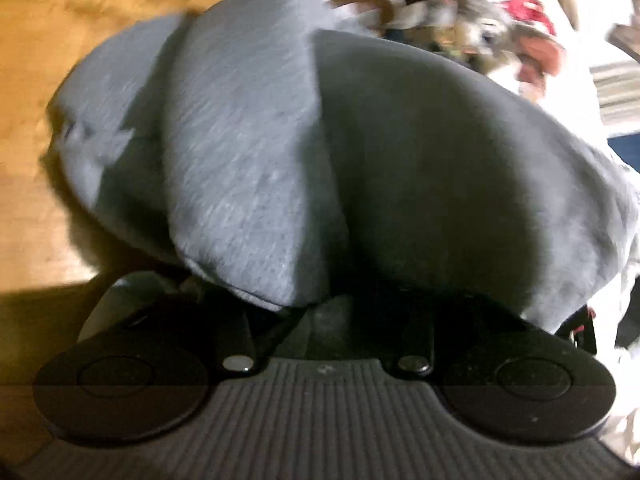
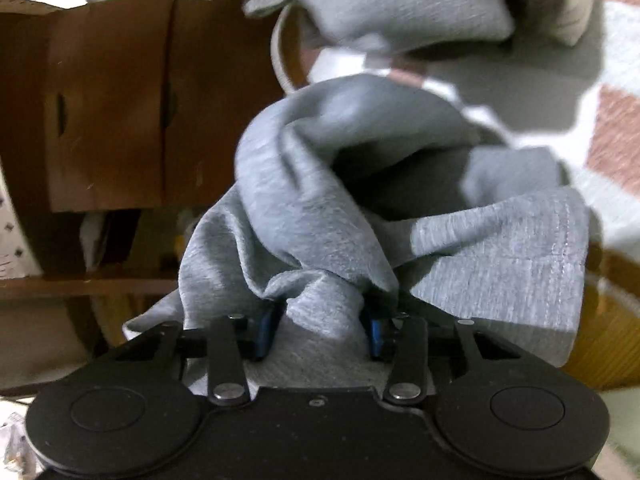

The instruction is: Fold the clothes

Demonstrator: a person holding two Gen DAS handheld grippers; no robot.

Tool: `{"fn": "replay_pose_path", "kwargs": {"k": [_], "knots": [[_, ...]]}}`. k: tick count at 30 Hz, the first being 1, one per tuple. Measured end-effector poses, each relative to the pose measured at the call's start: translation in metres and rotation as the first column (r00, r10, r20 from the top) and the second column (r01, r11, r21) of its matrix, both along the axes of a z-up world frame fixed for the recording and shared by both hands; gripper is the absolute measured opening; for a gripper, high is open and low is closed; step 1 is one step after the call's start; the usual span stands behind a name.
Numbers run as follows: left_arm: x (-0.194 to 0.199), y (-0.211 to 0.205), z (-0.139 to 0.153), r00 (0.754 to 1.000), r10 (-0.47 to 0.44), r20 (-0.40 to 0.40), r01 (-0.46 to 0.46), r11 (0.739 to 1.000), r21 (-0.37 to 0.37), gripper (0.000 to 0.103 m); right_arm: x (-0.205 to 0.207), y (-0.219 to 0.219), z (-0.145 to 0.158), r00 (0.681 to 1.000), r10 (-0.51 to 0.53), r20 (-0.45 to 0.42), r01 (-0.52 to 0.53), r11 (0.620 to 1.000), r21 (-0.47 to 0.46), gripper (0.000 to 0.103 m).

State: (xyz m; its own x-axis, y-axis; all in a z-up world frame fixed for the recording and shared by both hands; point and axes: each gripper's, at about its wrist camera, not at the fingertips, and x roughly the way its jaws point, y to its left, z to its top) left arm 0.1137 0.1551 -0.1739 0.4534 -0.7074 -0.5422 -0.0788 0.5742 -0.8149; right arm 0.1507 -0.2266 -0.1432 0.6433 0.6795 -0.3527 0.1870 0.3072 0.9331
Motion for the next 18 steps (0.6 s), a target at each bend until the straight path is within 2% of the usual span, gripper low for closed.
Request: {"fn": "replay_pose_path", "kwargs": {"k": [3, 6, 8, 11, 13, 16, 18], "knots": [[-0.01, -0.011, 0.036, 0.982, -0.04, 0.183, 0.027, 0.997, 0.072, 0.032, -0.007, 0.004, 0.016, 0.999, 0.012, 0.037, -0.014, 0.999, 0.047, 0.048], [-0.01, -0.017, 0.064, 0.958, -0.068, 0.28, 0.064, 0.998, 0.025, 0.032, -0.015, 0.008, 0.031, 0.997, 0.022, 0.075, -0.029, 0.995, 0.094, 0.047], [-0.011, -0.026, 0.088, 0.93, -0.112, 0.35, 0.104, 0.994, 0.042, 0.031, -0.019, 0.011, 0.042, 0.994, 0.028, 0.101, -0.041, 0.991, 0.125, 0.046], [-0.011, -0.045, 0.115, 0.889, -0.181, 0.422, 0.174, 0.983, 0.056, 0.03, -0.038, 0.007, 0.084, 0.99, -0.002, 0.144, -0.003, 0.999, 0.037, 0.045], [-0.01, -0.056, 0.126, 0.869, -0.211, 0.447, 0.22, 0.975, 0.03, 0.03, -0.054, 0.003, 0.113, 0.984, -0.006, 0.18, 0.015, 0.999, -0.046, 0.045], [-0.013, -0.087, 0.141, 0.837, -0.269, 0.477, 0.298, 0.954, 0.015, 0.03, -0.084, -0.014, 0.15, 0.976, 0.012, 0.217, 0.027, 0.984, -0.175, 0.043], [-0.016, -0.112, 0.15, 0.816, -0.302, 0.493, 0.344, 0.939, 0.005, 0.03, -0.106, -0.029, 0.171, 0.976, -0.013, 0.219, 0.066, 0.968, -0.24, 0.042]]}}
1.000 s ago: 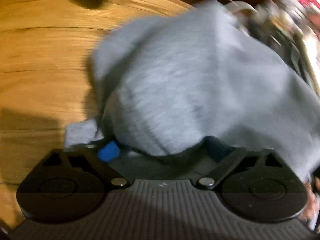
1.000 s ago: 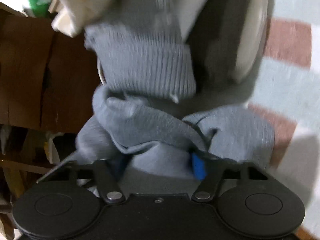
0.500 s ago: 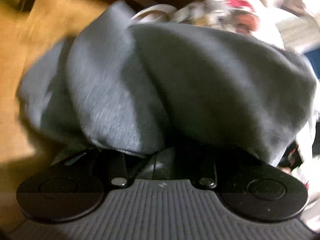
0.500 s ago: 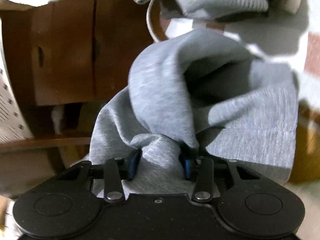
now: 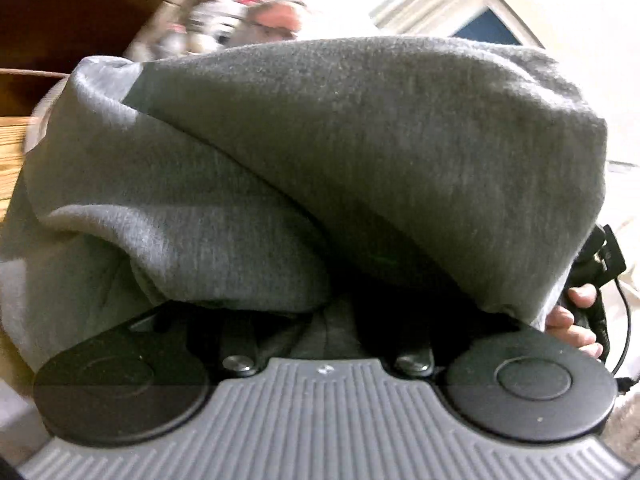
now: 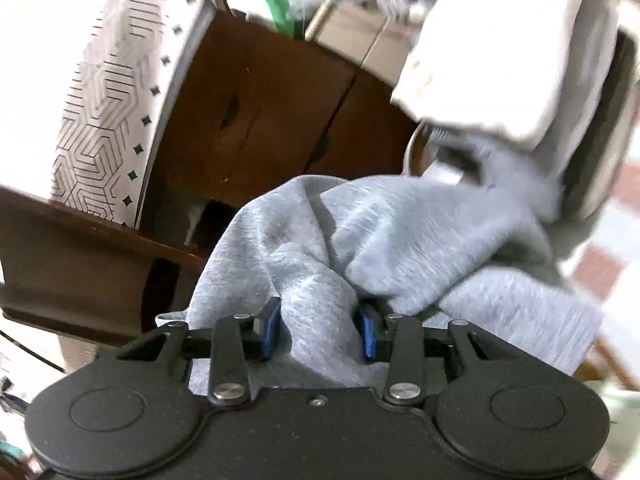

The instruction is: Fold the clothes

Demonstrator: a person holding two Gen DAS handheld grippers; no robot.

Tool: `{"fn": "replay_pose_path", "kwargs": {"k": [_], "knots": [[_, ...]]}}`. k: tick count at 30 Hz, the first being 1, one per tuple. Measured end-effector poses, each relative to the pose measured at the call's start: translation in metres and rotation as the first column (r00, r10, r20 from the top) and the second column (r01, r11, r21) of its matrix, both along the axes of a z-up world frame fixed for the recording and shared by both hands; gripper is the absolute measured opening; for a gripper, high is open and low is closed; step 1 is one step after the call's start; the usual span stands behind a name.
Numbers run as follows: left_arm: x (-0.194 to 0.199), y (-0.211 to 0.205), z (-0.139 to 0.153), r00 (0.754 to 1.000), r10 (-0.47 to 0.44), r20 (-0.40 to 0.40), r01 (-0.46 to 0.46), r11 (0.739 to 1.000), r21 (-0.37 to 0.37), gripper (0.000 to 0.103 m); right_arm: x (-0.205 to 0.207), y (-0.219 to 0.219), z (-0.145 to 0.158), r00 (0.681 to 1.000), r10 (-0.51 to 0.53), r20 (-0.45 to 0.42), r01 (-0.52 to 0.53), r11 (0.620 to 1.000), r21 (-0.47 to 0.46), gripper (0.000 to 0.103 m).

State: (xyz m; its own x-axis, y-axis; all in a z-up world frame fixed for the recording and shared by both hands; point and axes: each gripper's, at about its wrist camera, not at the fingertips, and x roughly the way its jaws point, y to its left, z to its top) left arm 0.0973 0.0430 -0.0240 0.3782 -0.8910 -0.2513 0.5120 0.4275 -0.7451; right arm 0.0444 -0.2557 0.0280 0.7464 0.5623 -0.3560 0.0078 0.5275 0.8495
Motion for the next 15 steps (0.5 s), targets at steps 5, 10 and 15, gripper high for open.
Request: {"fn": "replay_pose_path", "kwargs": {"k": [5, 10, 15], "knots": [[-0.006, -0.069, 0.011, 0.993, -0.114, 0.03, 0.113, 0.994, 0.006, 0.031, -0.069, -0.044, 0.003, 0.991, -0.123, 0.046, 0.125, 0.991, -0.04, 0.041], [-0.025, -0.143, 0.008, 0.963, -0.267, 0.035, 0.264, 0.961, 0.079, 0.031, -0.142, -0.09, -0.009, 0.963, -0.247, 0.104, 0.252, 0.967, -0.034, 0.04], [-0.049, -0.218, -0.014, 0.941, -0.336, -0.038, 0.338, 0.925, 0.175, 0.028, -0.192, -0.123, -0.018, 0.936, -0.324, 0.14, 0.341, 0.932, -0.121, 0.039]]}}
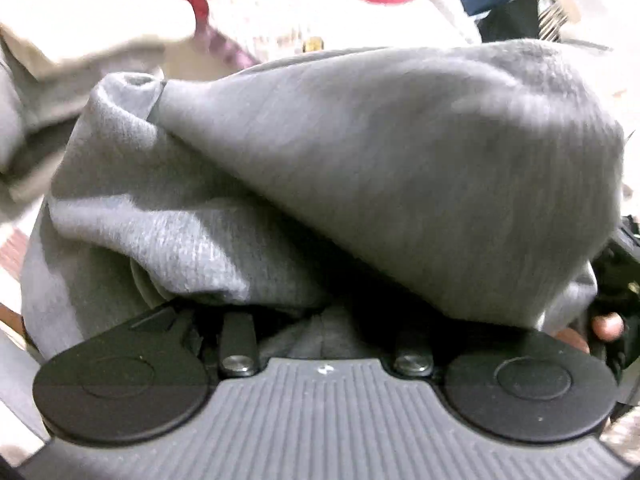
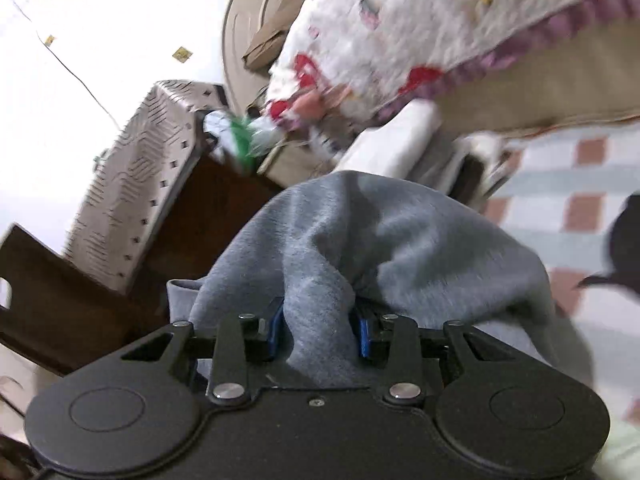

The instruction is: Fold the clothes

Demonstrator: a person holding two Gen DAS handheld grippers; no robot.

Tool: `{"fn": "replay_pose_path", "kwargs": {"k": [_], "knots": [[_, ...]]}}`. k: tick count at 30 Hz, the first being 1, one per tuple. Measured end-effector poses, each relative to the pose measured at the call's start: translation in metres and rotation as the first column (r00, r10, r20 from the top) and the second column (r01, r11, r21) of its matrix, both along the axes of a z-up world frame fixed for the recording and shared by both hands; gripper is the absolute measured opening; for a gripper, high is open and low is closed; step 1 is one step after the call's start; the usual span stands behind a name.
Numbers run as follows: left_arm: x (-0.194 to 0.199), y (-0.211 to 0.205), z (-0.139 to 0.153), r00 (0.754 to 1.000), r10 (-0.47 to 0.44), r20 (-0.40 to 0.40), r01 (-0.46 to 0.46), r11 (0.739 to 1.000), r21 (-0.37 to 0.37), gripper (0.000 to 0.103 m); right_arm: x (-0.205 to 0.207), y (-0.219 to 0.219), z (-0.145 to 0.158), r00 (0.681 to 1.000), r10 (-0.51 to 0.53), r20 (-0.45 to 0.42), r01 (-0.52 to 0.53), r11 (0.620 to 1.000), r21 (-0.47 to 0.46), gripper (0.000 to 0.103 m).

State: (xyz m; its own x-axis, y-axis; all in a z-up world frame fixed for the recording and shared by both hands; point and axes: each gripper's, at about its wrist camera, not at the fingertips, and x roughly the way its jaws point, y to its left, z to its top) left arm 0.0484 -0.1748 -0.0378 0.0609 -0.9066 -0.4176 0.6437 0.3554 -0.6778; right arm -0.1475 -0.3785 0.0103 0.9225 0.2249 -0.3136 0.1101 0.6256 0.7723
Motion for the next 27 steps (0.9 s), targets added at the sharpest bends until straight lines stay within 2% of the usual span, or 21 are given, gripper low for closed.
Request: {"fn": "replay_pose_path", "kwargs": {"k": [3, 6, 8, 11, 15, 19, 21, 23, 25, 26, 27], "knots": [[-0.01, -0.036, -0.012, 0.999, -0.008, 0.052, 0.005, 0.999, 0.051, 0.026, -0.021, -0.017, -0.01, 0.999, -0.041, -0.015, 0.039, 0.993, -0.112, 0.039], [-0.038, -0.058, -0.012, 0.996, -0.002, 0.092, -0.005, 0.997, 0.082, 0.023, -0.043, -0.043, -0.028, 0.995, -0.095, 0.008, 0.096, 0.991, -0.094, 0.033], [-0.052, -0.064, -0.006, 0.993, -0.006, 0.12, -0.006, 0.995, 0.095, 0.022, -0.052, -0.05, -0.029, 0.992, -0.122, 0.021, 0.123, 0.984, -0.126, 0.029], [-0.063, -0.068, 0.013, 0.986, -0.022, 0.166, 0.01, 0.997, 0.072, 0.022, -0.06, -0.049, -0.013, 0.988, -0.147, 0.048, 0.154, 0.963, -0.223, 0.026], [-0.071, -0.067, 0.05, 0.973, -0.032, 0.227, 0.036, 0.999, -0.012, 0.021, -0.071, -0.047, 0.021, 0.982, -0.138, 0.132, 0.172, 0.938, -0.301, 0.025], [-0.08, -0.068, 0.105, 0.943, -0.013, 0.333, 0.057, 0.991, -0.121, 0.02, -0.077, -0.04, 0.08, 0.972, -0.102, 0.214, 0.186, 0.887, -0.422, 0.024], [-0.085, -0.07, 0.13, 0.931, -0.003, 0.364, 0.075, 0.98, -0.185, 0.021, -0.079, -0.038, 0.115, 0.965, -0.072, 0.254, 0.193, 0.849, -0.492, 0.024], [-0.091, -0.078, 0.146, 0.918, -0.017, 0.395, 0.101, 0.976, -0.193, 0.022, -0.083, -0.045, 0.128, 0.958, -0.177, 0.227, 0.279, 0.767, -0.578, 0.024], [-0.091, -0.102, 0.14, 0.914, -0.043, 0.404, 0.092, 0.991, -0.101, 0.027, -0.088, -0.054, 0.138, 0.932, -0.298, 0.203, 0.356, 0.66, -0.661, 0.022], [-0.091, -0.113, 0.137, 0.911, -0.057, 0.408, 0.086, 0.995, -0.054, 0.032, -0.09, -0.058, 0.143, 0.913, -0.358, 0.197, 0.386, 0.6, -0.701, 0.032], [-0.092, -0.124, 0.13, 0.907, -0.064, 0.415, 0.071, 0.997, -0.002, 0.038, -0.092, -0.062, 0.147, 0.888, -0.416, 0.193, 0.412, 0.536, -0.737, 0.058]]}}
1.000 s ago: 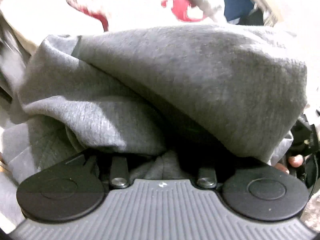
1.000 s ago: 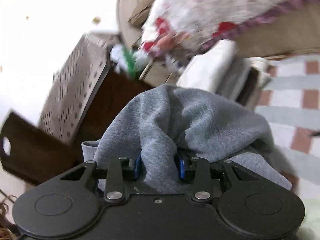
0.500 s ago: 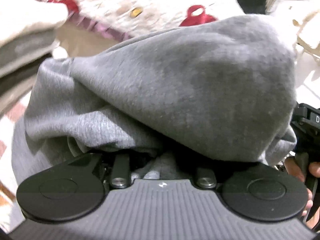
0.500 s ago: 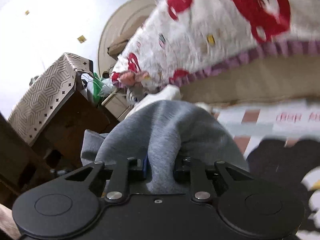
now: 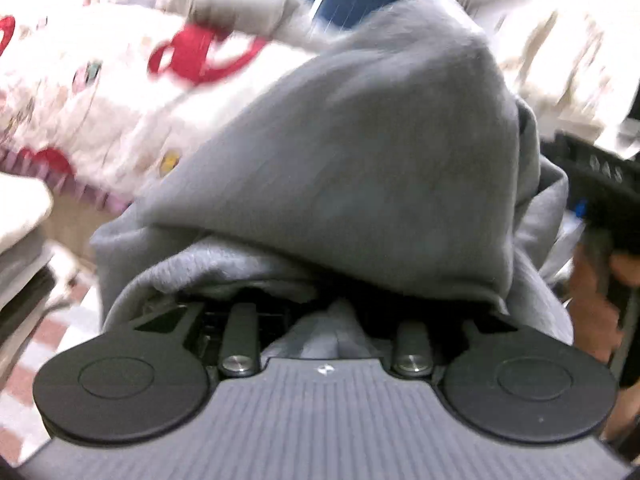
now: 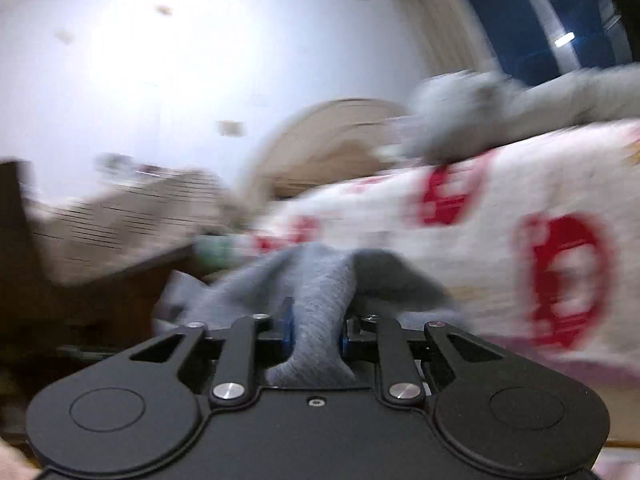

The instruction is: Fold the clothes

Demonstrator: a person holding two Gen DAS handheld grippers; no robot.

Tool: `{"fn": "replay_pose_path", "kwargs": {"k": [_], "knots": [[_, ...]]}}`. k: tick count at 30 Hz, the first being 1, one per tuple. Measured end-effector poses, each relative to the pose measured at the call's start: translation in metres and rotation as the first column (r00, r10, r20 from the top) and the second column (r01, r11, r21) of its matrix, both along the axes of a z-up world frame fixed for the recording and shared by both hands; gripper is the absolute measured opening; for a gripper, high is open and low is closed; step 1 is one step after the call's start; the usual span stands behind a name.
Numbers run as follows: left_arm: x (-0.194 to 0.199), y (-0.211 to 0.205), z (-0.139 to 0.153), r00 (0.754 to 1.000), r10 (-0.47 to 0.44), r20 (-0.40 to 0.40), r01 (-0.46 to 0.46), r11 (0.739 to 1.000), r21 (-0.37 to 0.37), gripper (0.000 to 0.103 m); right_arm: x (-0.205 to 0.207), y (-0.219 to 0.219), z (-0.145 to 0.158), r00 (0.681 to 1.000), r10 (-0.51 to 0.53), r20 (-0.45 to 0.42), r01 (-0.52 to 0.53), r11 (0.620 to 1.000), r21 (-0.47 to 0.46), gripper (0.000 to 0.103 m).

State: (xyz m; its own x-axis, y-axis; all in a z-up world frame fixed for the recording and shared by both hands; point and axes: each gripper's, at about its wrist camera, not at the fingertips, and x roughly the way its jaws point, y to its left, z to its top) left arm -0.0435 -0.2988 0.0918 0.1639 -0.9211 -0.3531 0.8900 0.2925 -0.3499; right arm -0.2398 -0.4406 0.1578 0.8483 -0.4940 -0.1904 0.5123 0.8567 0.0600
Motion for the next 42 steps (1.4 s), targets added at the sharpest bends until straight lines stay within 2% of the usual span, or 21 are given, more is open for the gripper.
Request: {"fn": "replay_pose_path", "kwargs": {"k": [1, 2, 3, 4, 6, 8, 11, 13, 15, 20, 21, 23, 28, 32, 36, 38, 39, 42], "knots": [[-0.001, -0.007, -0.022, 0.999, 0.044, 0.03, -0.046, 0.997, 0.068, 0.043, -0.002, -0.004, 0.005, 0.997, -0.075, -0.022, 0.074, 0.996, -0.049, 0.07], [-0.003, -0.014, -0.043, 0.994, 0.086, 0.063, -0.094, 0.986, 0.134, 0.047, -0.001, -0.013, -0.01, 0.971, -0.229, -0.075, 0.217, 0.966, -0.14, 0.079], [-0.004, -0.022, -0.065, 0.987, 0.126, 0.099, -0.143, 0.97, 0.198, 0.049, 0.0, -0.027, -0.035, 0.921, -0.368, -0.13, 0.338, 0.919, -0.202, 0.079], [-0.005, -0.026, -0.087, 0.978, 0.159, 0.135, -0.189, 0.949, 0.252, 0.049, -0.008, -0.04, -0.064, 0.908, -0.386, -0.162, 0.365, 0.919, -0.145, 0.079], [-0.004, -0.021, -0.132, 0.962, 0.204, 0.183, -0.253, 0.917, 0.309, 0.053, -0.027, -0.064, -0.121, 0.909, -0.357, -0.215, 0.372, 0.927, 0.033, 0.071], [0.0, -0.008, -0.165, 0.964, 0.216, 0.153, -0.256, 0.91, 0.326, 0.058, -0.047, -0.089, -0.179, 0.911, -0.319, -0.26, 0.376, 0.903, 0.209, 0.071], [-0.005, 0.018, -0.196, 0.967, 0.226, 0.115, -0.251, 0.915, 0.315, 0.066, -0.064, -0.086, -0.246, 0.908, -0.273, -0.318, 0.375, 0.869, 0.324, 0.071], [-0.021, 0.037, -0.21, 0.971, 0.208, 0.122, -0.235, 0.928, 0.289, 0.068, -0.068, -0.078, -0.274, 0.911, -0.243, -0.332, 0.363, 0.855, 0.37, 0.071], [-0.023, 0.036, -0.224, 0.976, 0.159, 0.149, -0.194, 0.947, 0.257, 0.078, -0.073, -0.07, -0.297, 0.928, -0.205, -0.31, 0.332, 0.832, 0.445, 0.071], [-0.039, 0.014, -0.234, 0.951, 0.056, 0.305, -0.151, 0.943, 0.296, 0.081, -0.081, -0.041, -0.322, 0.943, -0.223, -0.248, 0.327, 0.765, 0.555, 0.072], [-0.043, 0.012, -0.235, 0.942, 0.042, 0.332, -0.148, 0.942, 0.301, 0.086, -0.082, -0.035, -0.325, 0.94, -0.235, -0.248, 0.337, 0.758, 0.558, 0.072], [-0.044, 0.009, -0.242, 0.933, 0.046, 0.356, -0.167, 0.934, 0.316, 0.088, -0.08, -0.022, -0.331, 0.931, -0.249, -0.268, 0.36, 0.754, 0.549, 0.072], [-0.033, 0.001, -0.254, 0.952, 0.075, 0.296, -0.184, 0.915, 0.359, 0.088, -0.068, -0.003, -0.347, 0.885, -0.26, -0.386, 0.425, 0.791, 0.441, 0.072], [-0.028, -0.005, -0.26, 0.953, 0.092, 0.288, -0.202, 0.903, 0.379, 0.088, -0.061, -0.003, -0.355, 0.84, -0.317, -0.441, 0.492, 0.788, 0.371, 0.073], [-0.02, -0.025, -0.263, 0.952, 0.075, 0.296, -0.201, 0.885, 0.421, 0.09, -0.059, -0.007, -0.359, 0.821, -0.375, -0.43, 0.532, 0.775, 0.34, 0.076], [-0.014, -0.035, -0.261, 0.962, 0.076, 0.264, -0.19, 0.879, 0.438, 0.092, -0.059, -0.008, -0.363, 0.821, -0.392, -0.416, 0.543, 0.762, 0.353, 0.076], [-0.011, -0.039, -0.26, 0.967, 0.079, 0.241, -0.182, 0.877, 0.445, 0.097, -0.058, -0.008, -0.365, 0.819, -0.402, -0.41, 0.55, 0.753, 0.361, 0.076], [0.002, -0.046, -0.261, 0.981, 0.125, 0.15, -0.181, 0.869, 0.461, 0.098, -0.051, -0.009, -0.37, 0.802, -0.433, -0.412, 0.577, 0.741, 0.344, 0.076]]}}
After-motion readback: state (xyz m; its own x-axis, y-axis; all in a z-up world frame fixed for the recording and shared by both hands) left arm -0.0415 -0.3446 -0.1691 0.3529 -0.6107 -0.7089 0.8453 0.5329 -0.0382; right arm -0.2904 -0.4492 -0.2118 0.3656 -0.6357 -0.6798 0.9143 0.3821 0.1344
